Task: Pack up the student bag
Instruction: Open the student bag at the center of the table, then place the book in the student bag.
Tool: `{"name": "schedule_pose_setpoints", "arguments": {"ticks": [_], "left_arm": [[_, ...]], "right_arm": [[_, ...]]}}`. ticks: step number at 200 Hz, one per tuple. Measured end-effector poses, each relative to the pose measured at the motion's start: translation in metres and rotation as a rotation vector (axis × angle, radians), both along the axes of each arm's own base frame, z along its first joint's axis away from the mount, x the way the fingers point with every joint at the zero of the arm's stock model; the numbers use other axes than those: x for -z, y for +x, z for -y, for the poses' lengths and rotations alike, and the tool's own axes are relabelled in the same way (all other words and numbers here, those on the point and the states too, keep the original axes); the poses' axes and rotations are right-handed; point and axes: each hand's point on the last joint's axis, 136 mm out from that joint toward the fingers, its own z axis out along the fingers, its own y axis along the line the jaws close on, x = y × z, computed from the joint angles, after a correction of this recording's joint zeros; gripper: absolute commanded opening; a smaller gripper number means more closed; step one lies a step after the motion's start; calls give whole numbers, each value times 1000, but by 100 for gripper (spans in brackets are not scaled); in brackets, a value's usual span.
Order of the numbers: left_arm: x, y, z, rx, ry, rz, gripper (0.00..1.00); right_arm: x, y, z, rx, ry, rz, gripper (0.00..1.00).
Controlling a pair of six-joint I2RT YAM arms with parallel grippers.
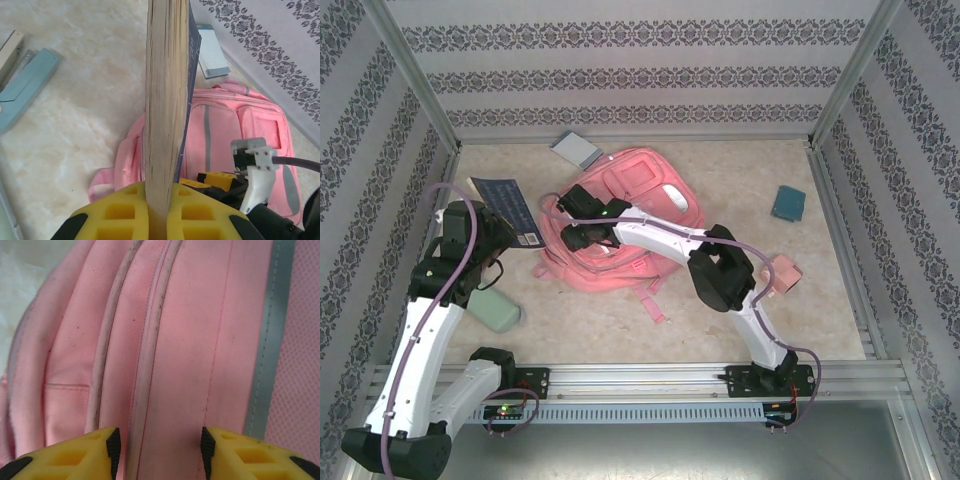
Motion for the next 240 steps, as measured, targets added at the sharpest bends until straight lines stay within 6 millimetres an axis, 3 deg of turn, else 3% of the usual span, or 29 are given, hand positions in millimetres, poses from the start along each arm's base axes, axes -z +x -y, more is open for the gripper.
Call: {"name": "schedule_pose_setpoints", "arguments": {"ticks": [15, 30, 65, 85, 128, 148, 176, 210, 240], "left_arm": [[0, -4, 0, 1, 2, -1, 0], [-1, -6, 0, 4, 3, 5, 0], [13, -8, 5, 32, -7, -31, 0], [26, -8, 7, 41, -13, -64, 0], [40, -4, 8, 43, -19, -103, 0], [45, -2, 9, 38, -28, -106, 0], [59, 11, 19, 61, -83, -112, 0], [85, 32, 44, 101, -244, -77, 0], [94, 51, 59, 102, -368, -22, 0]], "right_arm": [[6, 2, -1, -3, -37, 16, 25], [9, 3, -3, -4, -52, 18, 0], [6, 3, 0, 8, -73, 35, 0], [-6, 3, 3, 13, -62, 49, 0], [-73, 12, 25, 57, 14, 104, 0], [-111, 24, 45, 105, 72, 131, 0], [-148, 42, 75, 180, 155, 137, 0], [-168, 56, 99, 248, 229, 115, 0], [-170, 57, 102, 267, 272, 77, 0]]}}
